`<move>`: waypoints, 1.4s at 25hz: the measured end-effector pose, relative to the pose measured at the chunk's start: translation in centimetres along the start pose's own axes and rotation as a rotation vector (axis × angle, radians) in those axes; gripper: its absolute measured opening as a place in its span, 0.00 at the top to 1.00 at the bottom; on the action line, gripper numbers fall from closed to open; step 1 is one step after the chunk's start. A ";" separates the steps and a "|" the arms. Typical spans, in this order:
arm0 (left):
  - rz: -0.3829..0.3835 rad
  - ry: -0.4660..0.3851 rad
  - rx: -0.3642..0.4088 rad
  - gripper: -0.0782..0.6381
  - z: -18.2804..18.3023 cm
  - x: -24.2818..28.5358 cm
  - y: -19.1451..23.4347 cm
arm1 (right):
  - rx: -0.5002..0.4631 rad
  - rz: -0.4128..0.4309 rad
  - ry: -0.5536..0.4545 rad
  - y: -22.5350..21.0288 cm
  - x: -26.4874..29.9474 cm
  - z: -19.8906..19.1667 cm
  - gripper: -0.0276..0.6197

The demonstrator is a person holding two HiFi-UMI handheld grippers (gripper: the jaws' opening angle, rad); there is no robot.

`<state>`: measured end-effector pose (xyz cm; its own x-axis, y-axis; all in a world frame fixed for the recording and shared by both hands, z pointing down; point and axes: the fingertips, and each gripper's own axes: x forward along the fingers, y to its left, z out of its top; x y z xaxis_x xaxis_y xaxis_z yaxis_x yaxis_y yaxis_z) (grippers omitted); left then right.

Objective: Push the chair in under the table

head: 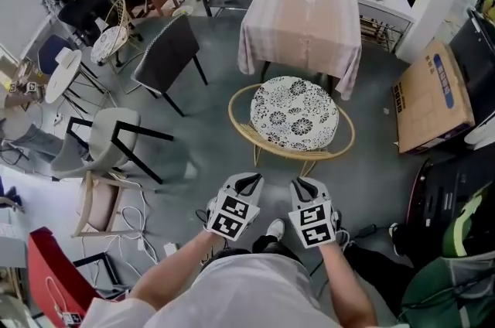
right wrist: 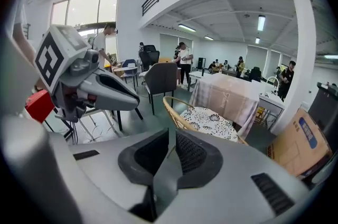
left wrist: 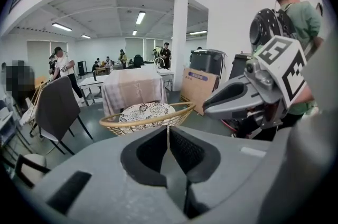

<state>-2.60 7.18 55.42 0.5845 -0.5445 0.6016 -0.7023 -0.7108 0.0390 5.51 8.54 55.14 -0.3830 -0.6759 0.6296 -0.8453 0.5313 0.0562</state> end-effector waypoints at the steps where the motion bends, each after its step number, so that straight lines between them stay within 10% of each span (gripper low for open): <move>1: 0.000 0.013 0.012 0.88 0.0 0.5 0.3 | -0.032 -0.002 0.010 -0.5 0.4 0.0 0.95; 6: -0.049 0.095 0.070 0.77 -0.1 3.0 1.1 | -0.179 0.016 0.057 -1.9 1.8 0.2 0.95; 19: -0.076 0.234 0.546 0.68 -0.9 7.9 4.9 | -0.423 0.026 0.171 -3.1 6.3 -0.2 0.86; 35: -0.235 0.347 0.912 0.67 -2.8 13.1 8.1 | -0.527 0.033 0.348 -4.8 10.9 -2.3 0.80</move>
<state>-1.74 -4.47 65.88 0.4154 -0.2902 0.8621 0.0799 -0.9324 -0.3524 6.23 -0.14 63.50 -0.1876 -0.4962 0.8477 -0.5041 0.7893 0.3504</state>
